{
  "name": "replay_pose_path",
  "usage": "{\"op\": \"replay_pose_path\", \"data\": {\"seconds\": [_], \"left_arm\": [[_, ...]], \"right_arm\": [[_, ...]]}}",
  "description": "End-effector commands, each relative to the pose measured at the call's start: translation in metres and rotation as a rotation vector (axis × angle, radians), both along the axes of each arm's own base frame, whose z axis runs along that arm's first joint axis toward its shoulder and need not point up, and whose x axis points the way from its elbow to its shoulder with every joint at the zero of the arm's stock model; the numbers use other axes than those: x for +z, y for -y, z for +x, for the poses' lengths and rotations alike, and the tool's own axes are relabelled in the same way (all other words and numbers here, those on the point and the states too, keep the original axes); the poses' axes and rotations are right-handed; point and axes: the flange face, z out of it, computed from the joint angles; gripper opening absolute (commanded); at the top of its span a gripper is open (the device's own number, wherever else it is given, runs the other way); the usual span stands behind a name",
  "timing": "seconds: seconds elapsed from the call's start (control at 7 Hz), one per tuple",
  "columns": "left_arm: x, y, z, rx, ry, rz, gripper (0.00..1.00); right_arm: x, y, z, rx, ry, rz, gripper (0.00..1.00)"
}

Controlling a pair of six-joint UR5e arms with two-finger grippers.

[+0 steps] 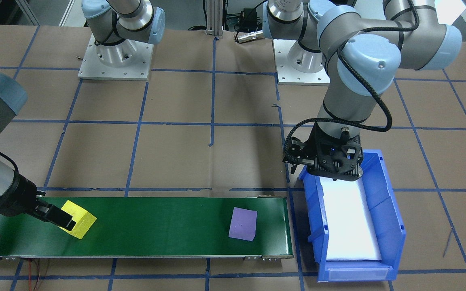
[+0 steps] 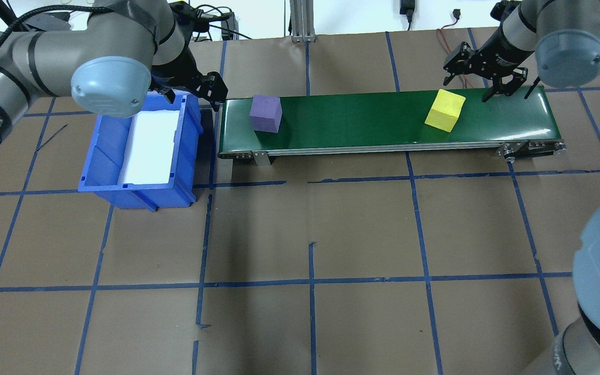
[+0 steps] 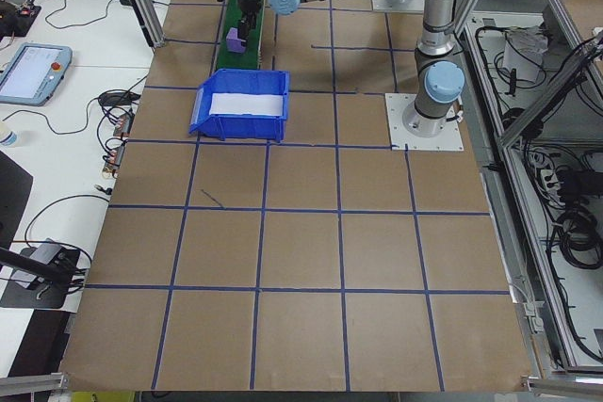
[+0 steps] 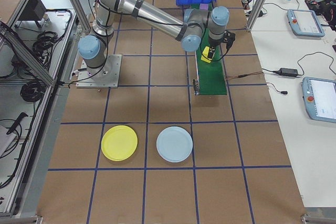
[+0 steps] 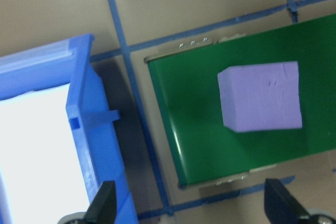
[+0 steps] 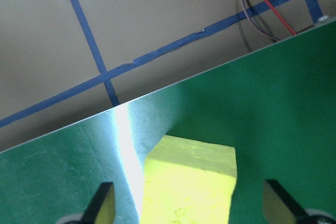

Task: Move block left to right into plate

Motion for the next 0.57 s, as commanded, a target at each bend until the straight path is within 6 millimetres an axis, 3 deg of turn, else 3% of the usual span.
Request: {"op": "replay_pose_path", "data": {"seconds": [0.0,0.29,0.43], "left_arm": [[0.055,-0.051,0.026,0.045,-0.001,0.07,1.0],[0.072,-0.065,0.029,0.051,0.0,0.061,1.0],[0.079,-0.071,0.032,0.057,0.008,0.058,1.0]], "right_arm": [[-0.022,0.009,-0.002,0.005,0.002,-0.01,0.99],[-0.038,0.004,-0.002,0.012,-0.007,0.023,0.96],[-0.042,-0.001,-0.003,0.014,-0.023,0.036,0.8]]}}
